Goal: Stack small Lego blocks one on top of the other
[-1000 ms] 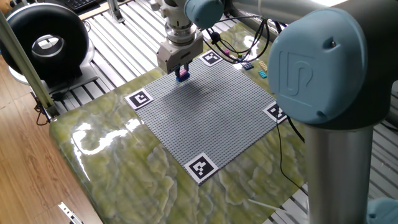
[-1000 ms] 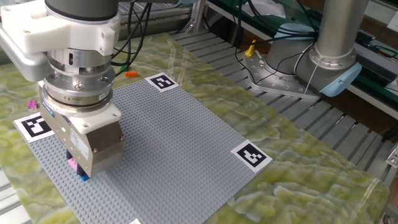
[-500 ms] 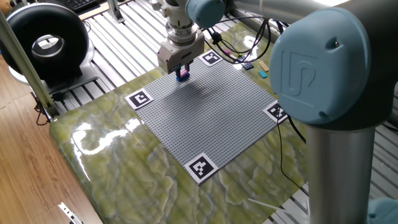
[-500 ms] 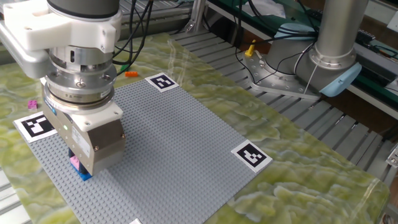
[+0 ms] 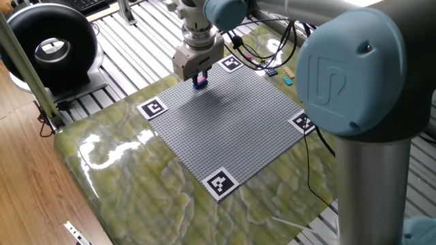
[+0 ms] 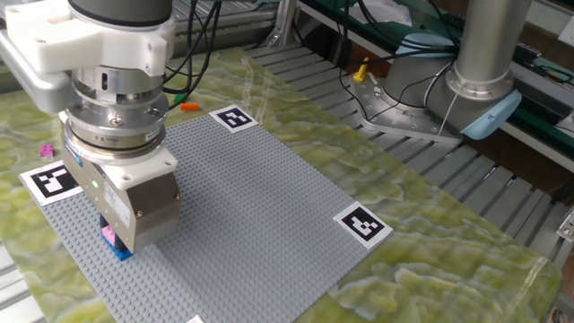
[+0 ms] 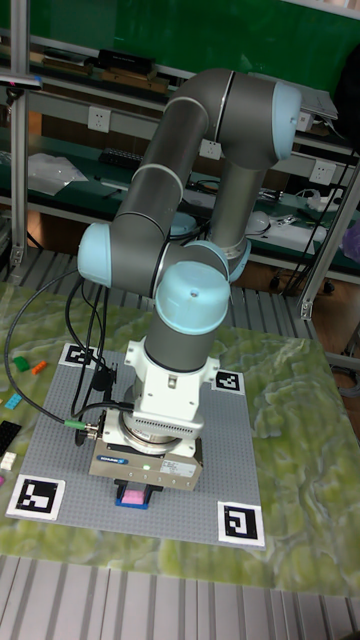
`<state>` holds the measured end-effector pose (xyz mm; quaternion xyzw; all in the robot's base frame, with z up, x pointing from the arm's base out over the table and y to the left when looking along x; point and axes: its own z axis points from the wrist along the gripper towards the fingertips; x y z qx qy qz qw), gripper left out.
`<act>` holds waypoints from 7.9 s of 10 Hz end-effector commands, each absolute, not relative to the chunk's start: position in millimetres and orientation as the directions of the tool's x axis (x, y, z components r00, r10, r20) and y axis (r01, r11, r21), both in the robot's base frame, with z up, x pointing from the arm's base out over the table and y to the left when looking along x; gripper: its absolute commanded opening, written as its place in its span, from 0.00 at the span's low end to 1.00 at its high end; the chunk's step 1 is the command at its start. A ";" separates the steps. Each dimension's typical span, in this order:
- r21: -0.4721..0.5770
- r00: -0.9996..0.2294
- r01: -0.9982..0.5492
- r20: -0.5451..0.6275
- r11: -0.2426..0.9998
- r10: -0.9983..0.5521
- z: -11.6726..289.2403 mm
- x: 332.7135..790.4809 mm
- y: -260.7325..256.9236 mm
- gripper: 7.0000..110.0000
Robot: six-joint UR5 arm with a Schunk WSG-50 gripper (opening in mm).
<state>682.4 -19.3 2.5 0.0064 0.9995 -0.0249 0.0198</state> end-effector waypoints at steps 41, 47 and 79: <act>0.062 -0.985 -0.172 -0.004 0.983 -0.172 11.3 682.6 -12.6 0.36; 0.048 -0.977 -0.214 0.015 0.976 -0.215 19.2 678.4 -13.7 0.57; 0.015 -0.995 -0.053 0.088 0.998 -0.055 26.7 674.6 27.8 0.36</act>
